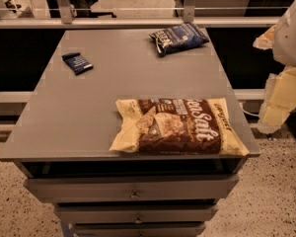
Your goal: Pick brown chip bag
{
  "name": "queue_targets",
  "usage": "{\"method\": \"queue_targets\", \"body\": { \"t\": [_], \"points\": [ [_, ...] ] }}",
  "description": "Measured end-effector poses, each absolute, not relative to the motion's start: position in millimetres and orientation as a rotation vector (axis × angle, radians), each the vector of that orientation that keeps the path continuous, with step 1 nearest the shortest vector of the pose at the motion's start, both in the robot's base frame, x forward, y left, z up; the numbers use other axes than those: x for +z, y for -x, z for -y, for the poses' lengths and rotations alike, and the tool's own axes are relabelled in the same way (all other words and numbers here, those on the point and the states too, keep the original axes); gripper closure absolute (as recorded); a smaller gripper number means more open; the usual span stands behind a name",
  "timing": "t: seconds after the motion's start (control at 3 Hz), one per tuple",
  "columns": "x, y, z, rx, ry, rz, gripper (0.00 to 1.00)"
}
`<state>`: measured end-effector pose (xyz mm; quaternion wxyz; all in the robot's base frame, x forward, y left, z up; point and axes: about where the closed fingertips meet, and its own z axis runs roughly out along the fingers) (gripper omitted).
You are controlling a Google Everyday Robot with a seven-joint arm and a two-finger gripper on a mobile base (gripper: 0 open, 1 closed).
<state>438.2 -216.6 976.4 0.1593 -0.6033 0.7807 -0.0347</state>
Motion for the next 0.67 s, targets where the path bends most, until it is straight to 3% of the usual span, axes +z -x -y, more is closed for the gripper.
{"method": "queue_targets", "body": {
  "t": [0.67],
  "points": [
    [972.9, -442.5, 212.3, -0.064, 1.732, -2.207, 0.00]
  ]
}}
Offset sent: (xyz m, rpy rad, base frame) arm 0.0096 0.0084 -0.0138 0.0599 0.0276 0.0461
